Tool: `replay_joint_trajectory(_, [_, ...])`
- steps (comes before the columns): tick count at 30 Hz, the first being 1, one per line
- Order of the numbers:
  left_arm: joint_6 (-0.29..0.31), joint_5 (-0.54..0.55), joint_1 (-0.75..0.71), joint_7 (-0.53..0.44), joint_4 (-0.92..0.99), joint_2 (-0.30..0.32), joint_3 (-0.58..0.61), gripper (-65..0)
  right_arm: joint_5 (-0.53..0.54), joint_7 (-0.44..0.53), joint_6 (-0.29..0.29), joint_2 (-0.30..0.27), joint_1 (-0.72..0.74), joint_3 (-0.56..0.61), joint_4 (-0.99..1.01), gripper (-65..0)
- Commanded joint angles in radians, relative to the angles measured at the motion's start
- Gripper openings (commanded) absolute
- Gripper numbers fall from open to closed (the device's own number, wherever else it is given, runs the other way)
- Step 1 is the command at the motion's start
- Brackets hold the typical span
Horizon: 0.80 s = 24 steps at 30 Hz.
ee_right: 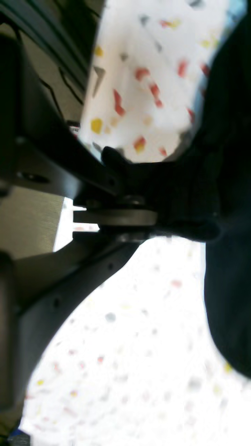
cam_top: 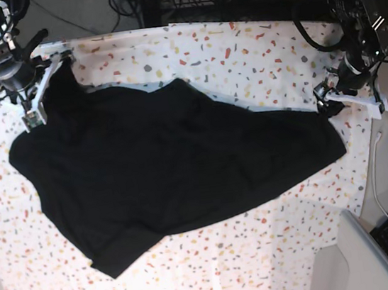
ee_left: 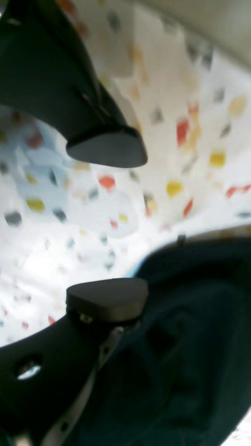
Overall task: Layout the t-shirt on the table in an organized manner, then fold the t-shirt properly
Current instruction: 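Grasp the shirt near the collar with the right gripper and pull it outward, then grasp the shirt hem with the left gripper and pull it away from the right gripper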
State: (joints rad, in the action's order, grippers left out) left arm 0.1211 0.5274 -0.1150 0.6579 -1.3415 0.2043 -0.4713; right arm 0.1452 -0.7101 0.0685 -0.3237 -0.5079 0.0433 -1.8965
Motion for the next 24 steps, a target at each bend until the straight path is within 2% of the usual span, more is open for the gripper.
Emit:
replay_joint_trajectory(1, [0.009,0.012,0.016,-0.020,-0.017,0.011,0.015,-18.8,-0.009,0.010,0.000,-0.002,0.004,-0.007,0.015,-65.0])
replay_joint_trajectory(3, [0.009,0.012,0.025,-0.020,-0.011,0.011,0.026,-18.8,-0.014,0.014,0.004,0.016,0.007,-0.013,0.058,-65.0])
replay_joint_trajectory(8, [0.009,0.010,0.085,-0.022,0.061,0.019,0.024,-18.8,-0.014,0.016,0.007,0.021,0.015,-0.013,0.085,-65.0])
replay_joint_trajectory(11, [0.009,-0.072,0.171,-0.022,0.148,0.017,0.033,-18.8,-0.014,0.017,0.007,0.018,0.027,-0.018,0.091,-65.0])
replay_joint_trajectory(13, [0.009,-0.134,0.225,-0.022,0.170,0.008,0.035,-18.8,-0.014,0.013,0.007,0.018,0.027,-0.062,0.087,-65.0])
replay_joint_trajectory(17, [0.009,-0.178,0.274,0.032,0.069,-0.030,0.035,-20.6,-0.014,0.011,0.009,0.021,0.035,-0.133,0.087,-65.0])
replay_joint_trajectory(19, [0.007,-0.177,0.281,0.127,0.006,-0.032,0.035,-30.4,-0.014,0.011,0.009,0.021,0.038,-0.150,0.091,-65.0])
replay_joint_trajectory(20, [0.004,-0.175,0.285,0.170,-0.010,-0.035,0.035,-41.3,-0.014,0.011,0.009,0.021,0.038,-0.155,0.093,-65.0])
replay_joint_trajectory(21, [0.004,-0.175,0.298,0.199,-0.008,-0.038,0.033,-55.9,-0.014,0.011,0.009,0.021,0.039,-0.155,0.094,-65.0])
replay_joint_trajectory(22, [0.004,-0.184,0.320,0.208,0.003,-0.049,0.035,-65.0,-0.014,0.011,0.009,0.021,0.039,-0.153,0.094,-65.0])
replay_joint_trajectory(24, [0.004,-0.214,0.355,0.211,0.055,-0.064,0.035,-65.0,-0.014,0.011,0.009,0.022,0.039,-0.148,0.094,-65.0])
